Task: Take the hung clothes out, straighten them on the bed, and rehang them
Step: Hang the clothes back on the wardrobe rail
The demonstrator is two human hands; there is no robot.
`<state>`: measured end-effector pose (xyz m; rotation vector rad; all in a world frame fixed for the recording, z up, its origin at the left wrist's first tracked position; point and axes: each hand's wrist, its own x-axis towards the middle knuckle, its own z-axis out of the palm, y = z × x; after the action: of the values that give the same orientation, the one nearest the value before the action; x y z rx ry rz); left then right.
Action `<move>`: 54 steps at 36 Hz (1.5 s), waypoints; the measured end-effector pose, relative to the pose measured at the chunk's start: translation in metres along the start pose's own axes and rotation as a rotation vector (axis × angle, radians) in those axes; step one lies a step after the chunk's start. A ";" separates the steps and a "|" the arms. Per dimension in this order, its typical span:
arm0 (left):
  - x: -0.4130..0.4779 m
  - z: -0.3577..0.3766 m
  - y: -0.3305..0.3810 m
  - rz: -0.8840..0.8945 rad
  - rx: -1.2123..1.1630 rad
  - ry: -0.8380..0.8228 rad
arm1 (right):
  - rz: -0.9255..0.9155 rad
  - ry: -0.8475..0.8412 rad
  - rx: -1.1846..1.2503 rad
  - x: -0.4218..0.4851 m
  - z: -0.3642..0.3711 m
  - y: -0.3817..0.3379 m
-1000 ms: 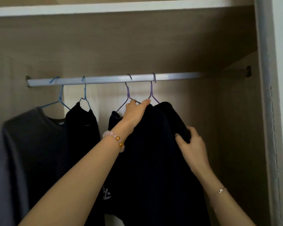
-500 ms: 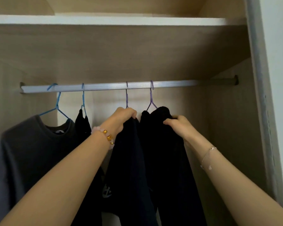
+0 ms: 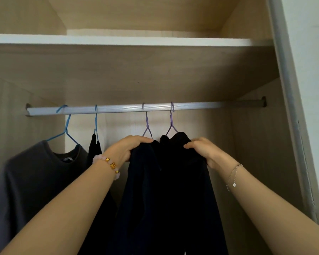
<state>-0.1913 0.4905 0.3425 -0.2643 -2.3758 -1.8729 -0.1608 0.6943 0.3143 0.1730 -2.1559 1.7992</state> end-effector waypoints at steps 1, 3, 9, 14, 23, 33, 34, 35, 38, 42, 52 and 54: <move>-0.003 -0.001 0.000 -0.026 -0.013 -0.030 | -0.002 -0.010 0.006 0.000 -0.001 0.000; -0.003 -0.003 0.001 -0.063 -0.022 -0.059 | -0.002 -0.028 0.011 0.001 -0.002 0.000; 0.006 -0.010 0.000 -0.079 -0.051 -0.038 | -0.013 -0.061 0.080 0.008 -0.003 0.001; 0.011 -0.021 -0.006 -0.055 -0.095 0.002 | -0.009 -0.077 0.164 0.012 -0.003 0.004; 0.016 -0.022 -0.010 0.016 0.018 0.087 | 0.028 -0.071 0.113 0.016 -0.007 0.004; 0.009 -0.009 -0.021 0.150 0.012 0.105 | 0.053 -0.058 0.130 0.019 0.000 -0.005; 0.008 -0.010 -0.023 0.165 0.012 0.116 | 0.044 -0.052 0.136 0.019 0.001 -0.007; 0.007 -0.010 -0.024 0.180 0.015 0.124 | 0.031 -0.042 0.143 0.019 0.002 -0.009; 0.003 -0.012 -0.027 0.209 0.019 0.126 | -0.009 -0.010 0.173 0.022 0.003 -0.017; 0.000 -0.016 -0.029 0.216 -0.007 0.108 | -0.021 0.000 0.199 0.031 0.000 -0.031; -0.008 -0.022 -0.035 0.246 -0.070 0.050 | -0.010 0.032 0.126 0.043 -0.005 -0.043; -0.011 -0.022 -0.035 0.248 -0.094 0.049 | -0.002 0.031 0.132 0.040 -0.007 -0.042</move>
<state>-0.1882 0.4599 0.3120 -0.4902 -2.1151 -1.8526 -0.1844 0.6972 0.3677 0.1770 -2.0157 1.9312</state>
